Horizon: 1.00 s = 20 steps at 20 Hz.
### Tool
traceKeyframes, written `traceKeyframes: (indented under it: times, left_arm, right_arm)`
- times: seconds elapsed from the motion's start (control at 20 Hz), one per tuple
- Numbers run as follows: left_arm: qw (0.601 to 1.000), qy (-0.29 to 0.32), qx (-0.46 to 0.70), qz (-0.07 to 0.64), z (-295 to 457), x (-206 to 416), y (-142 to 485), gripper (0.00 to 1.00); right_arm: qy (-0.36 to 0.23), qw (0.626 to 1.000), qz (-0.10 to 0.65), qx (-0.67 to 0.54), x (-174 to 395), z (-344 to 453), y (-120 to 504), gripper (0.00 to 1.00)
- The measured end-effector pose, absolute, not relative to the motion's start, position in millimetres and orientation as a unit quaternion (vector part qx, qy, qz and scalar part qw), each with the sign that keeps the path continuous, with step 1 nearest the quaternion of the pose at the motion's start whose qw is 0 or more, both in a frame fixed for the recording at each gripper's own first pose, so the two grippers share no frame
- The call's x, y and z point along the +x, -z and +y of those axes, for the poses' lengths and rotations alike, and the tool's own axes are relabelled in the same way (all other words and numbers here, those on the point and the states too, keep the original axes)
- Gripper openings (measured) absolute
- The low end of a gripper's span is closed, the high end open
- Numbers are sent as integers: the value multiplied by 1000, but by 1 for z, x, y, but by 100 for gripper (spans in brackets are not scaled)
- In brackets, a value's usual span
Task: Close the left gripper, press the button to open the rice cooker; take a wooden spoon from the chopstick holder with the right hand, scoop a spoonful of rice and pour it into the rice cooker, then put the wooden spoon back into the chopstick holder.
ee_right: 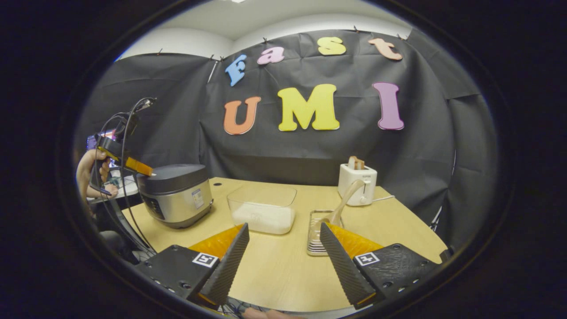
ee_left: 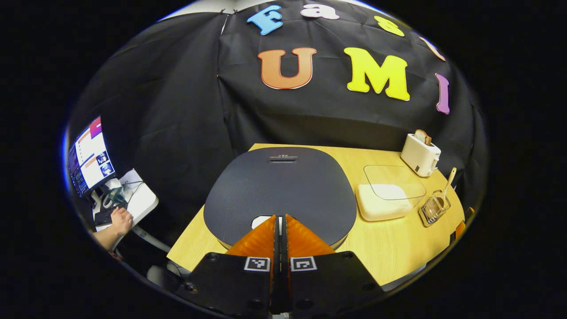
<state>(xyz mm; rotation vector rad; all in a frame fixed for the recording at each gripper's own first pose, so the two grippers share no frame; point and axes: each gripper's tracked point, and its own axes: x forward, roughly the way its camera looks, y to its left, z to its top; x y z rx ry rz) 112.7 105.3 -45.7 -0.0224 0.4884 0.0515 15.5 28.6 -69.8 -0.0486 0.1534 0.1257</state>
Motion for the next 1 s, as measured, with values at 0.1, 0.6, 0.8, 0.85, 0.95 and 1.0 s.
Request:
traceKeyframes:
  times: [0.1, 0.6, 0.8, 0.85, 0.95, 1.0]
  left_arm:
    - [976, -39, -8, 215, 105, 113, 35, 3]
    - [995, -21, -27, 92, 79, 83, -43, 58]
    - [996, -29, -4, 90, 68, 69, -28, 83]
    - [996, -26, -5, 88, 64, 67, -25, 86]
    - [996, -16, -14, 83, 53, 64, -18, 88]
    - [996, -6, -22, 81, 45, 63, -13, 89]
  right_arm:
    - [-61, 995, 77, -30, 16, 27, 71, 96]
    - [-47, 996, 73, -18, 25, 11, 70, 96]
    - [-35, 996, 76, -16, 35, -4, 71, 96]
    - [-28, 997, 76, -17, 38, -11, 71, 96]
    - [-13, 997, 74, -16, 46, -23, 69, 96]
    - [-4, 997, 73, -11, 52, -31, 66, 96]
